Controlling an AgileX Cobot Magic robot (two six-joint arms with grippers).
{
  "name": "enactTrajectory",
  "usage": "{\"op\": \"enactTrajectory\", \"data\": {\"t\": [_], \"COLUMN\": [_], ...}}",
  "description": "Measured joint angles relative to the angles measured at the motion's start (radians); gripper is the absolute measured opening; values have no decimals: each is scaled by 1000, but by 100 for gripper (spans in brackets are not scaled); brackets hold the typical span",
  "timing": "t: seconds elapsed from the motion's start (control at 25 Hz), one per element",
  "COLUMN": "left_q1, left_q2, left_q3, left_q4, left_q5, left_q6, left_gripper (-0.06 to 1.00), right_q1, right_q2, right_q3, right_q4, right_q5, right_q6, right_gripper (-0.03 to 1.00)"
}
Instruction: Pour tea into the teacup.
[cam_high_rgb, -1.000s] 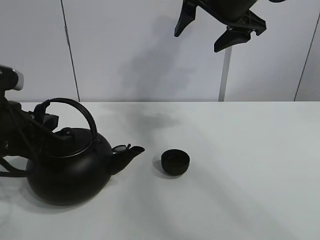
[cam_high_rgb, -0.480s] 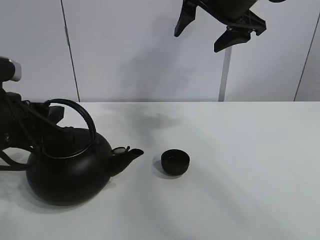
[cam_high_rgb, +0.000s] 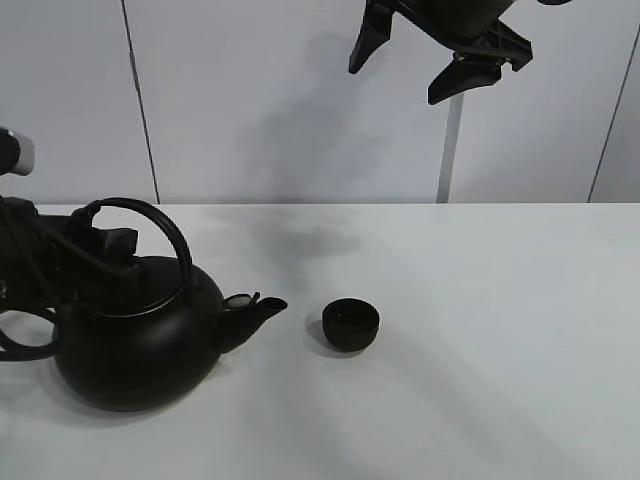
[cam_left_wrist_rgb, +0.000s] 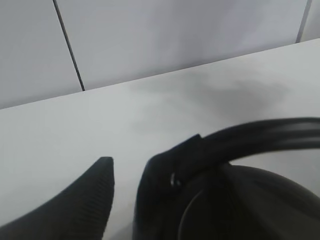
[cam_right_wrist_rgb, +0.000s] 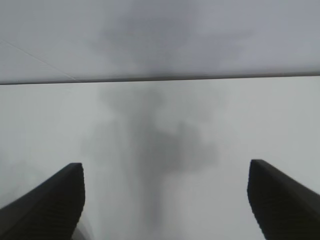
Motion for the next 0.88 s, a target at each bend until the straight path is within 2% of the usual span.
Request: {"op": "enactTrajectory", "data": {"t": [0.36, 0.88], "left_q1": [0, -1], "left_q2": [-50, -75], "left_q3": [20, 103], "left_q4": [1, 7], "left_q5": [-6, -43], "left_q6": [-15, -22], "left_gripper": [52, 60], "right_q1": [0, 0], "right_q2": [0, 0], "right_q3": [0, 0], "right_q4": [0, 0], "right_q5": [0, 0], "right_q6": [0, 0], "right_gripper": [61, 61]}}
